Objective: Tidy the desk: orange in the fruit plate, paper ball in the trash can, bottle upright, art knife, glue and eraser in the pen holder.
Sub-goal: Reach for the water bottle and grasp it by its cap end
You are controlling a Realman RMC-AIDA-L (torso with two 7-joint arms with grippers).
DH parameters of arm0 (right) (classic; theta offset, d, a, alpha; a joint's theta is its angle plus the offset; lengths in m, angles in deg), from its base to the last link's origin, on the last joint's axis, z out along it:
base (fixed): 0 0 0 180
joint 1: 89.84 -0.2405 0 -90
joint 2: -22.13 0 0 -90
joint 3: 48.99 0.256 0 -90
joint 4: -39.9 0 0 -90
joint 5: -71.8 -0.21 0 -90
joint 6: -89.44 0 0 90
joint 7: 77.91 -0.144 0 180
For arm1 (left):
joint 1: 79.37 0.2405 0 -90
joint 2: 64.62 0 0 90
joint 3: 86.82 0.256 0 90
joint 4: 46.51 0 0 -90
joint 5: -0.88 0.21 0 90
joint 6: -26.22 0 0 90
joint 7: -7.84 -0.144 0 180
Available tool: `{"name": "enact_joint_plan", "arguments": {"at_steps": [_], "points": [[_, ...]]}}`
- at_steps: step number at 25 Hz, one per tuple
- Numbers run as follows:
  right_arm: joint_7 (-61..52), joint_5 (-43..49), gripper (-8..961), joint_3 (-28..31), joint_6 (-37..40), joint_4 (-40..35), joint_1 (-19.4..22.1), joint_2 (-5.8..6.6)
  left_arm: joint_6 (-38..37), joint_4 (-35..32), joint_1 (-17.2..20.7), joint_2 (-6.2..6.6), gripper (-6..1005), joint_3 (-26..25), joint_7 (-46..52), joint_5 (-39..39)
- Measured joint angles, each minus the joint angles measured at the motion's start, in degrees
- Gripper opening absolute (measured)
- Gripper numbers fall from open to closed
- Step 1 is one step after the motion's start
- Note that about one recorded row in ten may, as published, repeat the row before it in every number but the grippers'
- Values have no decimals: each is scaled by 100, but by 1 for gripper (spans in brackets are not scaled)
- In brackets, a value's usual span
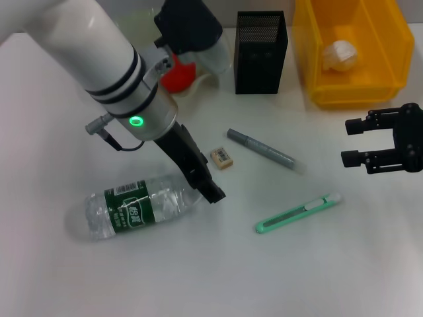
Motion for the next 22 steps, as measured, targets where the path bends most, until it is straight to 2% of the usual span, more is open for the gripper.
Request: {"name": "enact_joint_plan", "arguments": {"at_steps": [16, 22], "points": [[-49, 71, 698, -8, -50, -1, -57, -35, 310, 134, 47, -2, 785, 374, -61, 150], [-55, 71, 698, 3, -49, -1, -63, -40, 377, 137, 71, -2, 645, 464, -77, 157]]}}
